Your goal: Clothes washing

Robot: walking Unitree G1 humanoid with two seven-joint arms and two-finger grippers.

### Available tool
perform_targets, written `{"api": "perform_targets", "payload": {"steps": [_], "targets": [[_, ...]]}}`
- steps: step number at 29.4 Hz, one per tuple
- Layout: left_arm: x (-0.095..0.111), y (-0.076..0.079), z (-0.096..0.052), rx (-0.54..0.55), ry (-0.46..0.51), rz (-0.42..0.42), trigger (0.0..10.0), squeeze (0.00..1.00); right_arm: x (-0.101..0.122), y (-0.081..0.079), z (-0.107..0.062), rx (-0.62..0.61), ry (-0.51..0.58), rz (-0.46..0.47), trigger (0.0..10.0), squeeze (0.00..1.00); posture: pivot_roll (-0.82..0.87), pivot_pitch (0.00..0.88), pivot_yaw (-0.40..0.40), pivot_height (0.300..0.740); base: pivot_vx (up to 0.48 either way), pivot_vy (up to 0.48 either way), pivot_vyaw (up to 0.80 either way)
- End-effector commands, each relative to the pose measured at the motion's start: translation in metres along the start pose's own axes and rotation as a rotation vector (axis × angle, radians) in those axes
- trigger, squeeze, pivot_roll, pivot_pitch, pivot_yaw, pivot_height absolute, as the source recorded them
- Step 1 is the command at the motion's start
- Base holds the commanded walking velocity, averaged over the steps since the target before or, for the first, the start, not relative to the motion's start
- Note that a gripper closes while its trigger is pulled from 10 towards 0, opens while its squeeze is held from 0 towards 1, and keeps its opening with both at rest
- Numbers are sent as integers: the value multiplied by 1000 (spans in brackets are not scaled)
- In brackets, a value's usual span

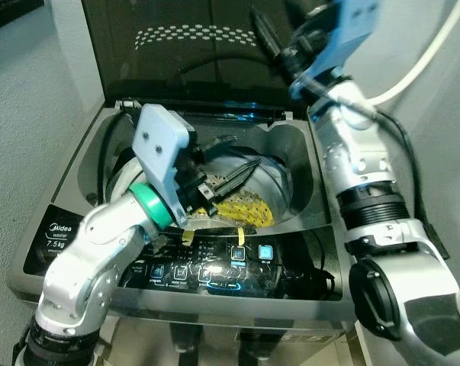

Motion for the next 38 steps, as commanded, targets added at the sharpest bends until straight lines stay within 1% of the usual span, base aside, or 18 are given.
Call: {"api": "perform_targets", "payload": {"steps": [1,3,6,9,10,11,12,13,14,16,19,20,22,23,24,26,29,38], "targets": [[0,1,-2,4,-17,7,10000,0,-2,-6,-12,87,-40,2,10000,0,84,65,42,740,0,0,0],[1,-3,-2,17,-14,9,10000,0,-7,-18,-31,213,-113,-75,10000,0,86,64,42,740,0,0,0],[3,-7,-3,33,-13,18,10000,0,-4,-30,-58,322,-172,-47,10000,0,89,58,44,740,0,0,0],[4,-12,-3,45,-10,25,10000,0,4,-30,-74,343,-181,-23,10000,0,85,57,50,740,0,0,0],[4,-12,-3,45,-10,25,10000,0,4,-30,-74,343,-181,-23,10000,0,85,57,50,740,0,0,0],[7,-21,-3,69,-6,46,10000,0,25,-19,-87,253,-99,53,10000,0,78,54,67,740,0,0,0],[7,-24,-4,79,-5,54,10000,0,31,-15,-91,216,-68,74,10000,0,78,54,67,740,0,0,0],[7,-24,-4,79,-5,54,10000,0,31,-15,-91,216,-68,74,10000,0,78,54,67,740,0,0,0],[8,-30,-4,92,-6,64,10000,0,35,-14,-100,194,-57,105,10000,0,76,49,73,740,0,0,0],[7,-45,-5,146,-20,90,10000,0,29,-8,-114,109,-77,95,10000,0,71,44,78,740,0,0,0],[7,-45,-5,146,-20,90,10000,0,29,-8,-114,109,-77,95,10000,0,71,44,78,740,0,0,0],[5,-54,-6,187,-31,98,10000,0,22,-1,-121,31,-96,65,10000,0,64,41,82,740,0,0,0],[-6,-80,-8,347,-72,93,10000,0,-6,38,-136,-355,-123,-60,10000,0,49,39,89,740,0,0,0],[-14,-89,-9,420,-109,88,10000,0,-17,49,-142,-505,-114,-88,10000,0,49,39,89,740,0,0,0],[-14,-89,-9,420,-109,88,10000,0,-17,49,-142,-505,-114,-88,10000,0,49,39,89,740,0,0,0],[-23,-100,-10,507,-129,60,10000,0,-30,48,-142,-611,-96,-98,10000,0,40,34,90,740,0,0,0],[-25,-102,-10,527,-130,50,10000,0,-32,46,-140,-628,-84,-94,10000,0,28,26,86,740,0,0,0],[-30,-112,-14,614,-140,32,10000,0,-43,29,-118,-547,-114,-49,10000,0,31,21,53,740,-242,0,0]]}}
Point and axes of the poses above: a point about 5 cm out from each wrist's last joint towards the gripper, its own z axis pointing out of the wrist towards the gripper, its own x axis along the axis of the wrist's last joint, y = z × x, the point moved 4 cm from there along z, pointing out of the wrist towards the gripper, and after that the axes turned 13 degrees about z, right-handed, at the moved point
